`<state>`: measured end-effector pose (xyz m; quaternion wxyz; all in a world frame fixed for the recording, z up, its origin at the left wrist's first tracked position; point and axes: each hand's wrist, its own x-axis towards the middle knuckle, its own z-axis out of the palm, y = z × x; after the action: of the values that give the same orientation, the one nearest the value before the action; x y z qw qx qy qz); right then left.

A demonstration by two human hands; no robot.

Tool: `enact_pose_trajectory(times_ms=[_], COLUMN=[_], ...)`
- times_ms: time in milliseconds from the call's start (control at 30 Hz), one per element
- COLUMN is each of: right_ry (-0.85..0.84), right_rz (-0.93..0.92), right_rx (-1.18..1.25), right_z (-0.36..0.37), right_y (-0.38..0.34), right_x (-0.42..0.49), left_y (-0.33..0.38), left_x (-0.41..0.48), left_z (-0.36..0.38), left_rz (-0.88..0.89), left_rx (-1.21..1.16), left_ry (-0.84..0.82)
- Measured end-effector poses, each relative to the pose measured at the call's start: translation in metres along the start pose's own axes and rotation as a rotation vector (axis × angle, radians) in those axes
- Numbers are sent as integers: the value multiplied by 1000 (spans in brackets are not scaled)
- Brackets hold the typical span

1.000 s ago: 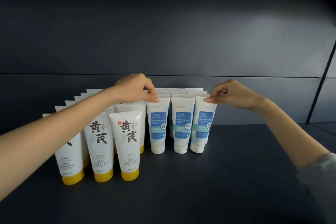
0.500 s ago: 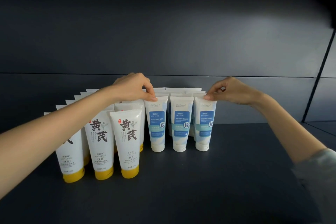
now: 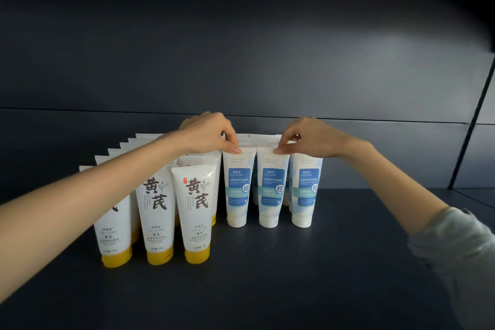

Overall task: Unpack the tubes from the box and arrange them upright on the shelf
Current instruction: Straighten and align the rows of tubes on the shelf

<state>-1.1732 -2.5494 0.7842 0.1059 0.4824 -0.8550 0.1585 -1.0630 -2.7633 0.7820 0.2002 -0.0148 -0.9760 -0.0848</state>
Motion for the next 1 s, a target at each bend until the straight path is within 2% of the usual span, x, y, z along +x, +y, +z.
enact_pose_trajectory(times_ms=[400, 1000], right_ry=[13, -41], right_rz=[3, 28], right_rx=[91, 79], right_z=[0, -2], right_y=[6, 7], right_x=[0, 5], left_y=[-2, -5], left_x=[0, -2], left_z=[0, 5], left_rz=[8, 19], left_rx=[-10, -81], left_ry=[5, 29])
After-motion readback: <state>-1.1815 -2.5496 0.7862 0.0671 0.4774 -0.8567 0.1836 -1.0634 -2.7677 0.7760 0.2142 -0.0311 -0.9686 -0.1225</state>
